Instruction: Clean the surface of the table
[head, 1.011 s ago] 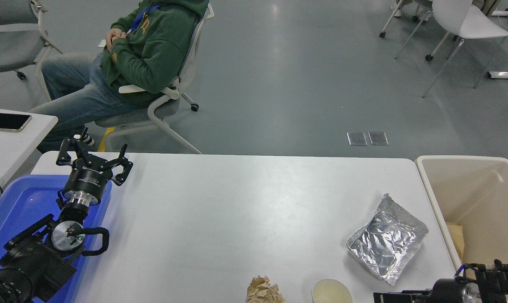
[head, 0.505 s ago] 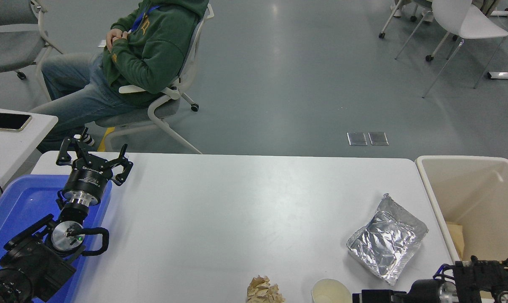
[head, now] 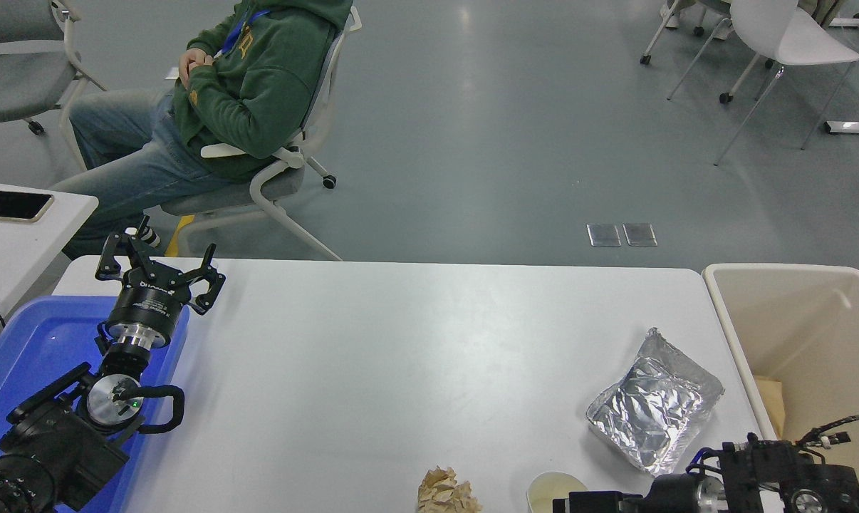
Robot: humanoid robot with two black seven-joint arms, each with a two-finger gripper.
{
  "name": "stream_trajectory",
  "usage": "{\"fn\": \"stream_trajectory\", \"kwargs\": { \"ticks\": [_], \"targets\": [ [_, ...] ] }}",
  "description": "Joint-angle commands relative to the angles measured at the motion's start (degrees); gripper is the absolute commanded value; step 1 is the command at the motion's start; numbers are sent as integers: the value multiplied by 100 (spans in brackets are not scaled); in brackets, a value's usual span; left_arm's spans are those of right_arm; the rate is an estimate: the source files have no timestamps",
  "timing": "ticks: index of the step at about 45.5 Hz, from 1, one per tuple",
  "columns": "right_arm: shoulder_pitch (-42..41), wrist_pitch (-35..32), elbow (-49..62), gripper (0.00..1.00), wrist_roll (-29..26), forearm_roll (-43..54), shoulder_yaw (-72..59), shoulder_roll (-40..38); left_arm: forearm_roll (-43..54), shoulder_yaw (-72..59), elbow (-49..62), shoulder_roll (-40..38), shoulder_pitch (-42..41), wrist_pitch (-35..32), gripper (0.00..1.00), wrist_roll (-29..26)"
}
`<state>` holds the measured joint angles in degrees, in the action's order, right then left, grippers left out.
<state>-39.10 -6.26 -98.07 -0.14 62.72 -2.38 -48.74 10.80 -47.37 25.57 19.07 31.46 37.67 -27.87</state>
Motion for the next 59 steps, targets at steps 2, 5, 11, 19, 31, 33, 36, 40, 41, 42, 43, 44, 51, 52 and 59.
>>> {"fn": "stream_trajectory", "kwargs": {
  "ticks": [2, 5, 11, 19, 31, 33, 36, 40, 41, 42, 43, 44, 51, 52, 59],
  "targets": [
    [7, 125, 192, 100, 22, 513, 19, 198, 1, 0, 1, 0, 0, -5, 100, 1],
    [7, 160, 280, 99, 31, 636, 19, 242, 1, 0, 1, 0, 0, -5, 100, 1],
    [-1, 178, 385, 92, 31, 654, 19, 321, 1, 0, 1, 0, 0, -5, 100, 1],
    [-1, 169, 429, 75, 58, 794, -25, 321, 1, 0, 1, 0, 0, -5, 100, 1],
    [-1, 116, 447, 15, 49, 1331, -78, 242, 1, 0, 1, 0, 0, 4, 100, 1],
    [-10, 81, 438, 0, 49, 1331, -78, 189, 1, 0, 1, 0, 0, -5, 100, 1],
    [-28, 3, 438, 0, 49, 1322, -78, 67, 1, 0, -8, 0, 0, -5, 100, -8],
    [-28, -94, 412, 0, 49, 1304, -25, -101, 1, 0, 1, 0, 0, -5, 100, 1],
    [-28, -95, 412, 0, 57, 1304, -17, -136, 1, 0, 1, 0, 0, -5, 100, 1],
    [-28, -103, 403, 0, 58, 1296, -8, -162, 1, 0, 1, 0, 0, 4, 100, 1],
    [-28, -103, 394, 0, 58, 1287, -8, -197, 1, 0, 1, 0, 0, -5, 100, 1],
    [-28, -103, 385, 0, 66, 1287, 1, -215, 1, 0, 1, 0, 0, -5, 100, 1],
    [-28, -130, 271, 0, 154, 1243, 19, -373, 1, 0, 1, 0, 0, -5, 100, 1],
    [-28, -130, 254, 0, 180, 1243, 19, -391, 1, 0, -8, 0, 0, -5, 100, 1],
    [-28, -130, 122, 0, 409, 1225, 19, -584, 1, 0, 1, 0, 0, -5, 100, 1]
  ]
}}
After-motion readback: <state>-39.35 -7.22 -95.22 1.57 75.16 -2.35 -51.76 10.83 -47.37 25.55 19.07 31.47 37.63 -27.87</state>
